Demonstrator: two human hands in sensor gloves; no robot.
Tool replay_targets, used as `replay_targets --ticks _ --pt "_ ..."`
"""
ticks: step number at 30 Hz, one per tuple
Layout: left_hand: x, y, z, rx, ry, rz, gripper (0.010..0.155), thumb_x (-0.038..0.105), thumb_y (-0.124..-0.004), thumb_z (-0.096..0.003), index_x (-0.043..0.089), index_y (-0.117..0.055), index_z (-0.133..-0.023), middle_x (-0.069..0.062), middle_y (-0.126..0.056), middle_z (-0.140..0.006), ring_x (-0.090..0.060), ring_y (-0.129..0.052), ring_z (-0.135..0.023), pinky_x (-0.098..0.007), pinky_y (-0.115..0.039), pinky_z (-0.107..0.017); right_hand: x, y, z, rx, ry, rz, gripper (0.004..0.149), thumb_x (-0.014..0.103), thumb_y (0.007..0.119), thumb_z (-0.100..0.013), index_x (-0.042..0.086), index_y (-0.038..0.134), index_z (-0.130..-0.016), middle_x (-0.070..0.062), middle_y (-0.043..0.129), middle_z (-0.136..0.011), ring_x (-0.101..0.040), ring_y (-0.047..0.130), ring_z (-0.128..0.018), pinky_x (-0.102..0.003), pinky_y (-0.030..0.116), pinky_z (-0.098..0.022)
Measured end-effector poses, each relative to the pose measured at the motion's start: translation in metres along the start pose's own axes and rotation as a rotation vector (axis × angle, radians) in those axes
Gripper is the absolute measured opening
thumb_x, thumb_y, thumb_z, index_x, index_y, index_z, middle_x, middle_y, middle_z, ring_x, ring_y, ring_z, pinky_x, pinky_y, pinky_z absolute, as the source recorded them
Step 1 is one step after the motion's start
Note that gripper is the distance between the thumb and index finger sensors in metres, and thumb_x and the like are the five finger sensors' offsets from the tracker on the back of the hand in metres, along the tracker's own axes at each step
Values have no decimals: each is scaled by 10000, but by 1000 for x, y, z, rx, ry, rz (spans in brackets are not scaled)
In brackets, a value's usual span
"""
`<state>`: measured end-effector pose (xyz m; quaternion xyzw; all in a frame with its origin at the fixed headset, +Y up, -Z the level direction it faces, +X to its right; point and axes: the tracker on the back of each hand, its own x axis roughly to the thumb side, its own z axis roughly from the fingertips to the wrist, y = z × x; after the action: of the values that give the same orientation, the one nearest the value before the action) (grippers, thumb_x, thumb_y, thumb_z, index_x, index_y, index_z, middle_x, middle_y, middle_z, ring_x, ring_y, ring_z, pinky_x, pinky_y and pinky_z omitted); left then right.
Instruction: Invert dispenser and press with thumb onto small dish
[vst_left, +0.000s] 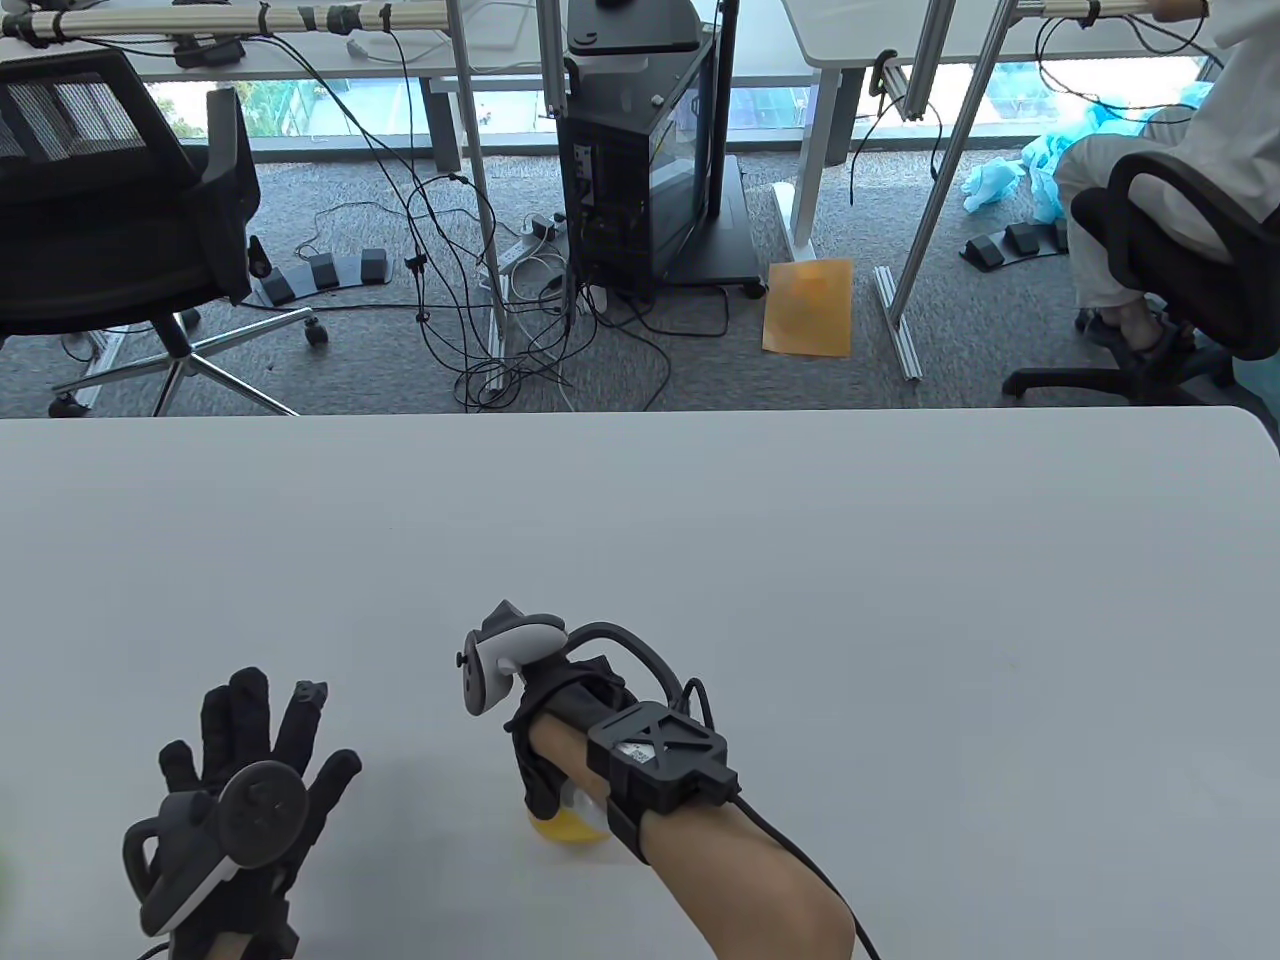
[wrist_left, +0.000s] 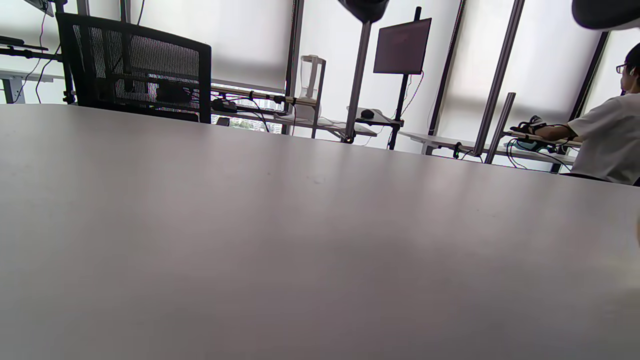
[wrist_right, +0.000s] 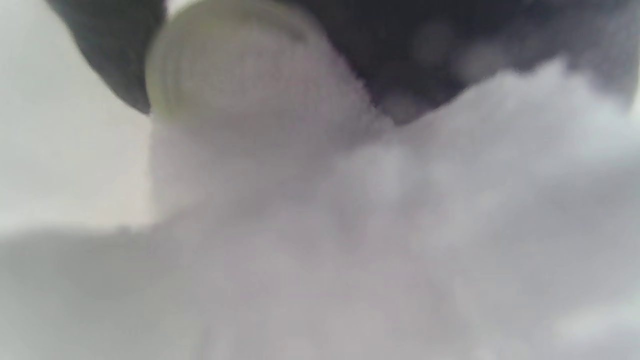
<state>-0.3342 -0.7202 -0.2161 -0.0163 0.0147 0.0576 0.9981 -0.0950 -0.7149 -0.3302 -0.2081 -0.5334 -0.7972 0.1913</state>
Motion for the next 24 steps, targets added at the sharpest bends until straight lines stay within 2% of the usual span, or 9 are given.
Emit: replay_targets --ticks 5,9,18,24 --pt "1 0 0 -2 -4 -6 767 696 -428 -564 315 -400 -1230 -222 -233 -1285 -512 -286 -1171 -790 -321 -715 1 1 9 -86 21 101 776 569 741 -605 -147 831 -892 -302 977 -676 -364 1083 -454 -563 875 -351" --pt "3 -1 1 -3 -5 -11 766 695 -430 -564 316 -402 -1229 -222 -234 -1285 -512 -287 -1171 -791 -322 -714 3 0 13 -94 48 154 746 553 713 -619 -127 835 -899 -288 982 -686 -348 1092 -466 -552 878 -367" --pt "4 1 2 -7 2 -15 768 695 -430 -564 313 -402 -1229 -223 -233 -1284 -513 -286 -1170 -791 -323 -713 0 2 17 -145 34 94 755 555 699 -623 -136 800 -912 -295 955 -705 -354 1076 -483 -552 874 -365" --pt "4 3 2 6 -1 -9 768 694 -429 -565 314 -396 -1231 -225 -228 -1283 -512 -281 -1171 -790 -319 -715 -10 7 30 -292 -65 13 795 582 702 -608 -141 756 -933 -302 923 -729 -361 1057 -506 -552 865 -378"
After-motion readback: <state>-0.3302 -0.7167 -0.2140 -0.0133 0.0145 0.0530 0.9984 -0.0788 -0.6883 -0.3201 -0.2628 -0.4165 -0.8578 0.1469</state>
